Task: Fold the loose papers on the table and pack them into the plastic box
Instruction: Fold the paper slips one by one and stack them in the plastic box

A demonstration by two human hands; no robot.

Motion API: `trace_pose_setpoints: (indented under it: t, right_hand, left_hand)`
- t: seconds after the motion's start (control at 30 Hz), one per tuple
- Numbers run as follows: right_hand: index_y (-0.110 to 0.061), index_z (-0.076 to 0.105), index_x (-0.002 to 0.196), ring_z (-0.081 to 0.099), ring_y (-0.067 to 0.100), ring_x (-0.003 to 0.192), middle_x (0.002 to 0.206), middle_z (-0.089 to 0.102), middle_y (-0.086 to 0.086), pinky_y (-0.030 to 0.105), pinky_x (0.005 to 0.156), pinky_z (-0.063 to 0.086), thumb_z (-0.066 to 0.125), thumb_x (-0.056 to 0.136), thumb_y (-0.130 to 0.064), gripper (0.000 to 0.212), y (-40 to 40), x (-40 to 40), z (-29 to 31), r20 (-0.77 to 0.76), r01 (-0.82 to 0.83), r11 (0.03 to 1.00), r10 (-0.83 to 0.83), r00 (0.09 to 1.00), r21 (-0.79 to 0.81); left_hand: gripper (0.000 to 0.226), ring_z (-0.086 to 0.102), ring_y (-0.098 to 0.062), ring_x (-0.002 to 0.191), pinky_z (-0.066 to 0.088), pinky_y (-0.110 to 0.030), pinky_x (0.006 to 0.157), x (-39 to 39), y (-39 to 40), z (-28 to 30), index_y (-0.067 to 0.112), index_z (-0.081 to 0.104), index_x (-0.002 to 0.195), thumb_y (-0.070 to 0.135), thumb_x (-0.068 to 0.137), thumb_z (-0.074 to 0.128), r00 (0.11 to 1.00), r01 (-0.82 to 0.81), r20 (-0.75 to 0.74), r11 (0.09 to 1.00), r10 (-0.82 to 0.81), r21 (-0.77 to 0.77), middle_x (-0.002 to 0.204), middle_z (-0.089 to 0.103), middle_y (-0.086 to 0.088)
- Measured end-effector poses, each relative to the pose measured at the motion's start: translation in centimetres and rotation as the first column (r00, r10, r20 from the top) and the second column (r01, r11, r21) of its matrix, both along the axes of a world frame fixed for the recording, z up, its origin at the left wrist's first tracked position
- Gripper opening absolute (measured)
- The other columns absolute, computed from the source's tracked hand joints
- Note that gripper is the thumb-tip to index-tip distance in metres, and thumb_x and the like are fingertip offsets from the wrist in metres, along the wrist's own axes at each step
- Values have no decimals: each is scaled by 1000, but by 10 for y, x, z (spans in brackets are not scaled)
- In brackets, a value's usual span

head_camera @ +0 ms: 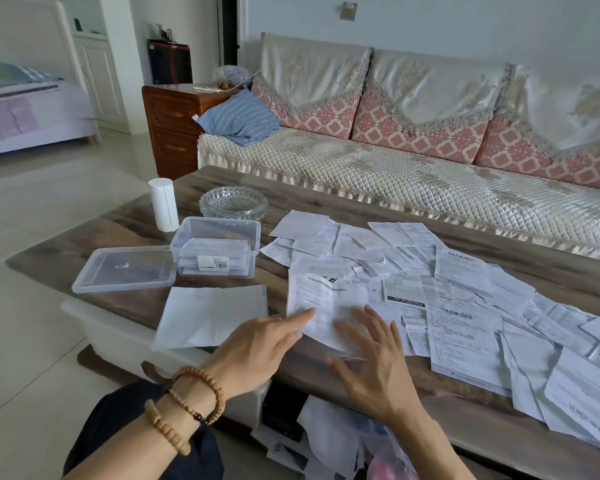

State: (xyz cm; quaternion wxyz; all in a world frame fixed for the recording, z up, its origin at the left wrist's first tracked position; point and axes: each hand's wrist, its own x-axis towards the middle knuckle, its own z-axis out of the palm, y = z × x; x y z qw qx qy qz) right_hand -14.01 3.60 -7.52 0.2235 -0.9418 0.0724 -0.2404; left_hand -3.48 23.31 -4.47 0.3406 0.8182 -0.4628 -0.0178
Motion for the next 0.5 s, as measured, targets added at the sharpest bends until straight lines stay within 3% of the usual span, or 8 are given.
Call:
trace_pose_setpoints:
  t: [0.07, 0.1, 0.2, 0.3, 0.37, 0.4, 0.47, 0.5]
  right_hand:
    - [-22, 70, 110, 50, 30, 130, 132, 61, 5, 59, 103, 41, 61, 74, -16, 38, 4, 21, 5, 81, 12, 982, 4, 997, -190]
    - [-19, 70, 107, 53, 31, 127, 129, 63, 6, 56, 100, 44, 59, 71, -8, 40, 9, 33, 10, 94, 2, 972, 20, 995, -233]
    - [-16, 69, 107, 56, 32, 123, 127, 65, 4, 52, 100, 46, 52, 78, -10, 35, 37, 72, 19, 68, -59, 926, 90, 994, -373]
    - [-16, 71, 108, 58, 30, 122, 123, 67, 1, 52, 101, 44, 56, 78, -9, 35, 76, 108, 16, -22, -168, 885, 176, 984, -434]
    - [-17, 71, 106, 56, 27, 125, 123, 66, -2, 52, 108, 34, 47, 76, -10, 40, 100, 125, 9, -130, -255, 826, 219, 967, -502]
    - [-16, 70, 108, 50, 26, 130, 125, 63, -3, 52, 113, 21, 45, 78, -11, 39, 110, 130, 7, -220, -317, 796, 235, 947, -516]
    - [-15, 63, 119, 36, 21, 140, 135, 55, -4, 56, 119, -1, 44, 85, -21, 39, 122, 131, 4, -425, -439, 799, 258, 868, -411]
    - [-15, 58, 125, 31, 19, 142, 140, 50, -4, 56, 119, -4, 42, 85, -29, 46, 126, 130, 4, -494, -459, 824, 263, 829, -332]
  left_hand:
    - [47, 56, -10, 123, 44, -14, 98, 9, 14, 6, 33, 32, 149, 24, 103, 41, 998, -18, 63, 1000, 16, 21, 142, 53, 6]
    - [48, 57, -10, 121, 44, -11, 95, 14, 23, 7, 33, 32, 149, 22, 103, 42, 994, -47, 105, 998, 43, 30, 141, 53, 7]
    - [50, 51, -9, 129, 45, -20, 102, 34, 61, 7, 33, 31, 150, 20, 103, 42, 974, -165, 169, 982, 149, 87, 147, 45, 9]
    - [49, 60, -12, 119, 56, -30, 89, 54, 105, -1, 32, 34, 148, 15, 103, 41, 944, -301, 198, 936, 264, 183, 145, 48, 9]
    - [47, 62, -11, 114, 56, -27, 85, 62, 129, -8, 31, 37, 146, 14, 103, 39, 931, -348, 208, 898, 299, 270, 146, 47, 11]
    - [46, 59, -9, 115, 54, -24, 87, 65, 136, -11, 31, 38, 146, 14, 103, 38, 926, -369, 211, 871, 313, 326, 147, 44, 14]
    - [44, 54, -6, 120, 49, -20, 90, 66, 145, -16, 30, 44, 143, 16, 102, 36, 914, -406, 188, 821, 360, 402, 144, 45, 17]
    - [41, 56, -4, 114, 49, -18, 86, 66, 147, -17, 29, 51, 138, 18, 102, 35, 892, -451, 167, 805, 420, 387, 136, 51, 15]
